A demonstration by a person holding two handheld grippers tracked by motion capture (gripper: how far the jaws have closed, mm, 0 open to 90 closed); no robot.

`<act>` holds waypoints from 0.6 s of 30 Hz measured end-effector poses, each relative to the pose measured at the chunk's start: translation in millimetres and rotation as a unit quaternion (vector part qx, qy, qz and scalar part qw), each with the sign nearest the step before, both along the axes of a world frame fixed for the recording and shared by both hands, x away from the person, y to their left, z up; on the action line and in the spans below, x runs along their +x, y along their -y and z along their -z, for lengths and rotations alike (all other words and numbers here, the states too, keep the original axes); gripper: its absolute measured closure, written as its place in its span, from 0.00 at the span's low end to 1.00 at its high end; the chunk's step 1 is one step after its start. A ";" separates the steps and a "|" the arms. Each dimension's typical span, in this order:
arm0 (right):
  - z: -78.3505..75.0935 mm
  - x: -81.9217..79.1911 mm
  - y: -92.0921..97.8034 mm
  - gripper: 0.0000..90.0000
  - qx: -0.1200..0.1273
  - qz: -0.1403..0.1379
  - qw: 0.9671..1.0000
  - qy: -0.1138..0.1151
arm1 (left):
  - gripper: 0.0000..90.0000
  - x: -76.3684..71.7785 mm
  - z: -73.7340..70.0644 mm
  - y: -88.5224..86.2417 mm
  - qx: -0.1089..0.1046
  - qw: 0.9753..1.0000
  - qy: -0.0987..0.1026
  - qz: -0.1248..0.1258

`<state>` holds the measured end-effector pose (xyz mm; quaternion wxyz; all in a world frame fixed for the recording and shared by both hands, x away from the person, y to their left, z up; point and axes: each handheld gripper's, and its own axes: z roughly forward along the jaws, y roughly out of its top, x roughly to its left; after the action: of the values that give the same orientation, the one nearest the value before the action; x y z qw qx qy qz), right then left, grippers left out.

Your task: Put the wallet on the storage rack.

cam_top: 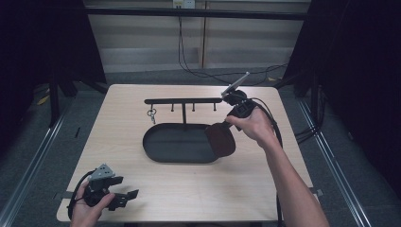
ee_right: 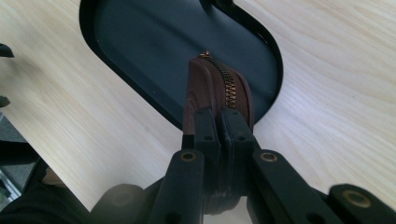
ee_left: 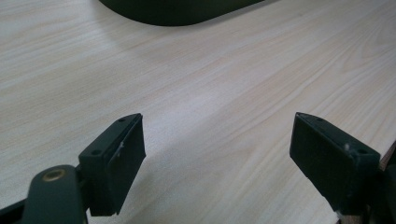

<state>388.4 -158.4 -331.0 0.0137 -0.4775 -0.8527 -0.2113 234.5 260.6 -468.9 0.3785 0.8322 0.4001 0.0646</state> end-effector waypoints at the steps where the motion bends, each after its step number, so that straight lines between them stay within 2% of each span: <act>1: 0.0 0.0 0.0 0.96 0.000 0.000 1.000 0.000 | 0.20 0.0 0.0 0.0 0.000 1.000 0.000 0.000; 5: 1.0 1.4 -3.5 0.96 0.018 -0.001 1.000 0.010 | 0.20 -0.1 -0.3 -0.8 0.000 1.000 0.001 -0.005; 6: 2.1 3.0 -3.1 0.96 0.032 0.009 0.999 0.027 | 0.20 0.0 -0.2 -0.9 -0.001 1.000 0.001 -0.006; 10: 6.6 5.4 -2.1 0.96 0.046 0.015 0.998 0.034 | 0.20 -0.2 -0.4 -1.0 -0.001 1.000 0.001 -0.002; 12: 11.2 7.0 0.2 0.96 0.062 0.026 0.997 0.039 | 0.20 0.0 -0.2 -0.9 0.000 1.000 0.001 -0.003; 14: 17.2 9.1 3.5 0.96 0.084 0.035 0.995 0.034 | 0.20 -0.3 -0.2 -0.8 -0.001 1.000 0.001 -0.003; 18: 25.3 10.1 4.0 0.96 0.099 0.043 0.994 0.026 | 0.20 0.1 -0.2 -0.9 0.000 1.000 0.000 -0.004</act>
<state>398.5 -162.4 -356.3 0.0298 -0.5041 -0.8065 -0.3076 234.6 261.5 -468.7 0.3783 0.8307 0.4031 0.0663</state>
